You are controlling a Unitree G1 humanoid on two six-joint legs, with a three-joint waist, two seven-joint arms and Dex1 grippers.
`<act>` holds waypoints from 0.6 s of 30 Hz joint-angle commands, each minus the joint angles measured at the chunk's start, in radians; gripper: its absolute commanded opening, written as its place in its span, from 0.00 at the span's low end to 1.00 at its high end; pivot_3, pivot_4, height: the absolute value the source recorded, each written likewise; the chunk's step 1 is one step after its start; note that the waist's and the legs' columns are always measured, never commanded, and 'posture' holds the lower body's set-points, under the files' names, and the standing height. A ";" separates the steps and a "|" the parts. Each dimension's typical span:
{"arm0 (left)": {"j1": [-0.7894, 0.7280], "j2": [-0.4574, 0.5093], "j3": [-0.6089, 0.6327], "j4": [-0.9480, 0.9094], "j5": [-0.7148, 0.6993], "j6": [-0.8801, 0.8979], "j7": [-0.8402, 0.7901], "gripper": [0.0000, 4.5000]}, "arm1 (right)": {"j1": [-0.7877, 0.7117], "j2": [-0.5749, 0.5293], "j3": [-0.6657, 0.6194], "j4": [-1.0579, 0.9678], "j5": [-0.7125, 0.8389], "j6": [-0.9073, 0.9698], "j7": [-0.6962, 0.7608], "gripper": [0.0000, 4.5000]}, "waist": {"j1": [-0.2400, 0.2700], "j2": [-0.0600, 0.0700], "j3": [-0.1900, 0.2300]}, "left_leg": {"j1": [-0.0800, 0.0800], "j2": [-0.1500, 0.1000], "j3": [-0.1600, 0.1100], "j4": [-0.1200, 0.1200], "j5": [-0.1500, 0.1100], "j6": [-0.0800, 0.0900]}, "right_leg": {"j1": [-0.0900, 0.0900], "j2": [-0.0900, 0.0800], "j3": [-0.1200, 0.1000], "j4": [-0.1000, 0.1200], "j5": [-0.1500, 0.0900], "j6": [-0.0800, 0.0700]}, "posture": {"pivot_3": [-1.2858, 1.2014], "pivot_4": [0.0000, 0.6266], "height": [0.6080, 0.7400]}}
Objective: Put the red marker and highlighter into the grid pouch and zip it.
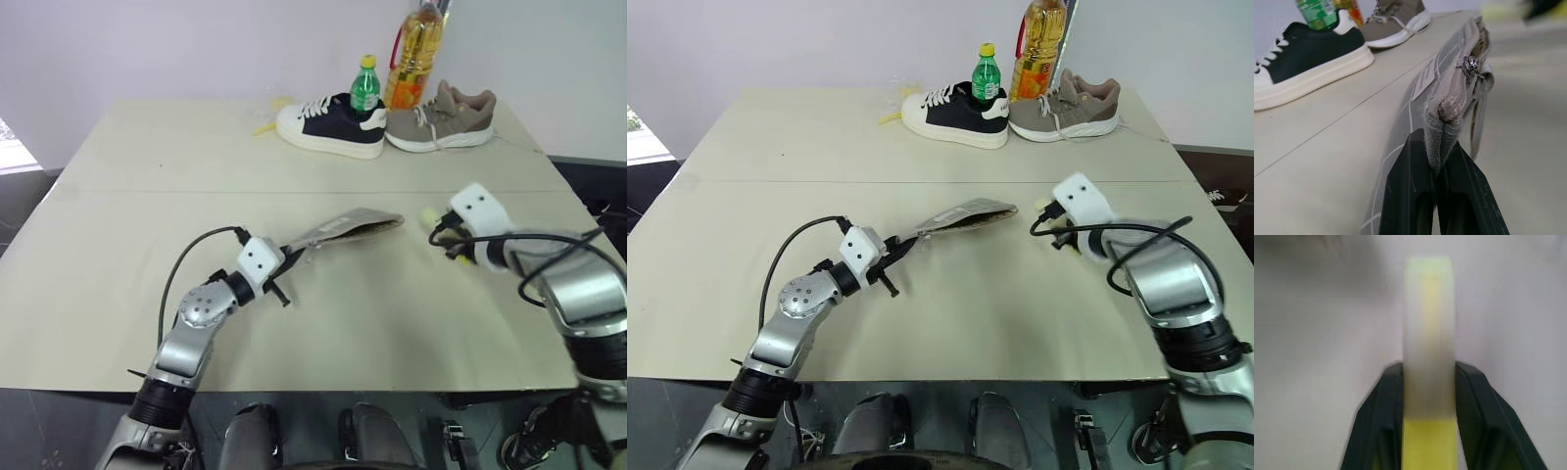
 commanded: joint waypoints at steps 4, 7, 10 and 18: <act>0.009 0.009 0.027 -0.048 -0.009 -0.005 0.013 0.00 | -0.020 -0.055 0.080 0.035 -0.136 -0.422 0.110 0.19 | -0.001 -0.001 0.000 | 0.001 0.000 0.000 0.001 0.000 0.000 | 0.001 0.000 0.000 0.000 0.000 0.000 | 0.52 0.24 0.74; 0.009 0.006 0.027 -0.054 -0.010 -0.001 0.015 0.00 | -0.024 -0.040 0.099 0.044 -0.166 -0.482 0.140 0.19 | 0.003 -0.001 0.000 | 0.001 0.000 0.000 0.001 0.000 -0.001 | 0.001 0.000 0.000 0.000 0.000 0.000 | 0.52 0.24 0.74; 0.011 0.005 0.026 -0.060 -0.011 0.002 0.015 0.00 | -0.032 -0.022 0.117 0.060 -0.210 -0.517 0.152 0.19 | 0.003 -0.001 0.000 | 0.001 0.000 0.001 0.002 0.000 -0.001 | 0.001 0.000 0.000 0.000 0.000 0.000 | 0.52 0.24 0.74; 0.029 0.006 0.003 -0.101 -0.022 0.008 -0.010 0.00 | -0.088 0.054 0.159 0.108 -0.332 -0.575 0.166 0.19 | 0.002 -0.001 0.000 | 0.001 0.001 0.001 0.002 0.000 -0.001 | 0.001 0.000 0.000 0.001 0.000 0.000 | 0.52 0.24 0.74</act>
